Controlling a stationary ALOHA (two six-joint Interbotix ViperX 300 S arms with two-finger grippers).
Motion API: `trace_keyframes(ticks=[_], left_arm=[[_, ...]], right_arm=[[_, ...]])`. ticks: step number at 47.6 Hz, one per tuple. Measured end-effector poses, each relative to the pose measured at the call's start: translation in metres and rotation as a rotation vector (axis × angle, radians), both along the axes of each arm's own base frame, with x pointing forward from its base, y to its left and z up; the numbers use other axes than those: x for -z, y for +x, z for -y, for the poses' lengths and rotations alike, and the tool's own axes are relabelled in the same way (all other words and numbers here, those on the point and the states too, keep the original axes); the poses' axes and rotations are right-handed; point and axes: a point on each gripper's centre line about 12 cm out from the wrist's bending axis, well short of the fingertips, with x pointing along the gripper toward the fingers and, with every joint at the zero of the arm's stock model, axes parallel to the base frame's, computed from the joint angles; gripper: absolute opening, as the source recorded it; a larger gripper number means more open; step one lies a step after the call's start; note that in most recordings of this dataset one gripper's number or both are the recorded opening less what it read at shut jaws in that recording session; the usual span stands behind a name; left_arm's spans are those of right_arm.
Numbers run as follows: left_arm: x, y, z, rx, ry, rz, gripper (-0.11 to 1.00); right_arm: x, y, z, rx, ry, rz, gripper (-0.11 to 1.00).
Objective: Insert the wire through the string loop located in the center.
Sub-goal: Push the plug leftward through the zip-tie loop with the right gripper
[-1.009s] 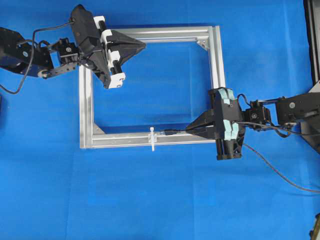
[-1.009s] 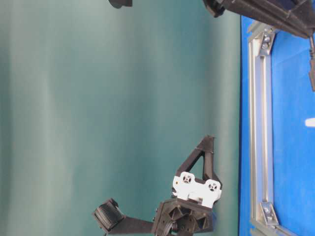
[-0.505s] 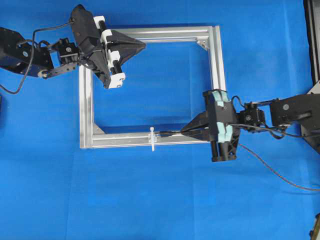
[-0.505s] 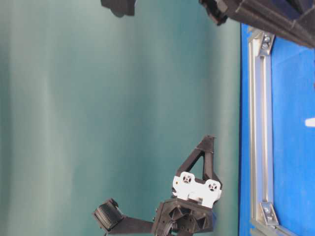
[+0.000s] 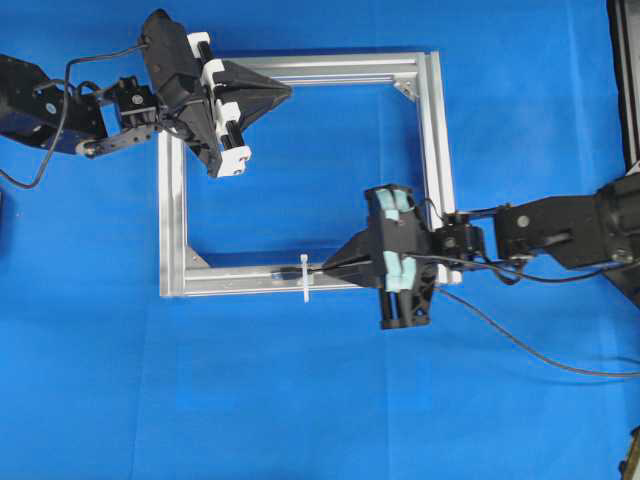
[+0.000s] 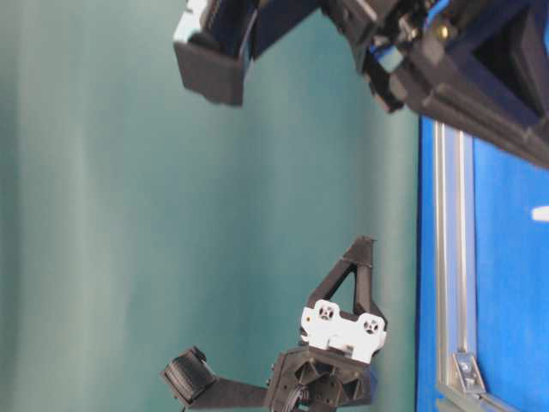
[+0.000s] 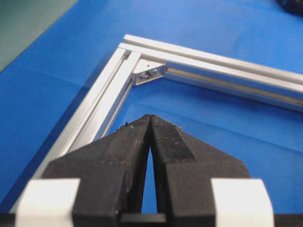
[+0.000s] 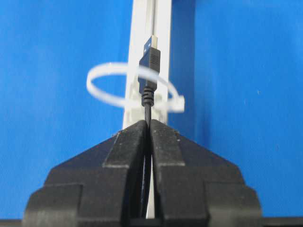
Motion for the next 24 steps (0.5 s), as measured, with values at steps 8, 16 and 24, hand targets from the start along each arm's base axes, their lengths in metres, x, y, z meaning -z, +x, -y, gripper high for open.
trace_keyframes(ticks=[8,16,24], left_arm=[[0.0,0.0,0.0,0.0,0.0,0.0,0.0],[0.0,0.0,0.001,0.002,0.0,0.0,0.0],[0.0,0.0,0.001,0.002,0.0,0.0,0.0]], right_arm=[[-0.001,0.011,-0.001,-0.001,0.0,0.011,-0.03],[-0.001,0.012,-0.001,-0.001,0.0,0.012,-0.03],[-0.002,0.013,-0.001,0.001,0.003,0.015,-0.03]])
